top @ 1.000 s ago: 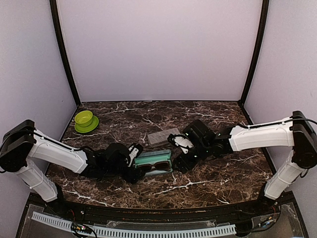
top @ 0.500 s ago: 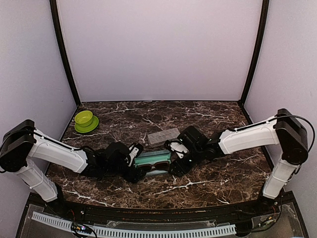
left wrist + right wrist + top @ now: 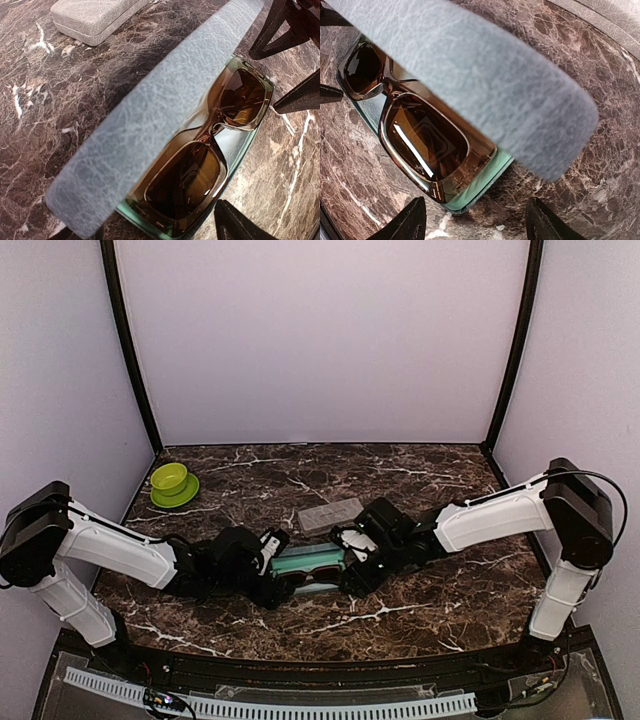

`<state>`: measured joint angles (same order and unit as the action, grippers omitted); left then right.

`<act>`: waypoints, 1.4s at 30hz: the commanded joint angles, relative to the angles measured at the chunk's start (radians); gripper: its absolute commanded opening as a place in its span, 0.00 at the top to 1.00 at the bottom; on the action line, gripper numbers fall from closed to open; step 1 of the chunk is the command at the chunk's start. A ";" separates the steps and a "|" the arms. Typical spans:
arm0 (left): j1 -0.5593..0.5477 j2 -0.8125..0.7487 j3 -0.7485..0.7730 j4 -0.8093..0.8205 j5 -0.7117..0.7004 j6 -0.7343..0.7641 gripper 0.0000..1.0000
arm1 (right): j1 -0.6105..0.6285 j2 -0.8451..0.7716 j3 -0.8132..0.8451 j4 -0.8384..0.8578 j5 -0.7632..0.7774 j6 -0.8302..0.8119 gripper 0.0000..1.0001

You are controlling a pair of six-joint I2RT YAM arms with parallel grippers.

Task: Organize the sunglasses
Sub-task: Close the case with sunglasses at the center of the board.

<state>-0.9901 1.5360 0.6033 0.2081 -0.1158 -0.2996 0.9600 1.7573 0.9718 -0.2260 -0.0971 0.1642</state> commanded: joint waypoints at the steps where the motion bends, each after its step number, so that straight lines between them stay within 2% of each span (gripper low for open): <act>1: 0.008 -0.007 0.009 -0.008 -0.007 -0.002 0.22 | -0.007 0.004 0.025 0.037 -0.002 0.011 0.32; 36: 0.028 0.020 0.035 -0.012 -0.006 0.003 0.26 | -0.020 0.042 0.050 0.059 -0.025 0.023 0.43; 42: 0.028 -0.009 0.035 -0.031 0.021 0.000 0.18 | -0.019 0.007 0.035 0.040 -0.043 0.021 0.39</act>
<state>-0.9676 1.5593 0.6216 0.2070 -0.1123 -0.2993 0.9482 1.7847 0.9981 -0.1947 -0.1200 0.1825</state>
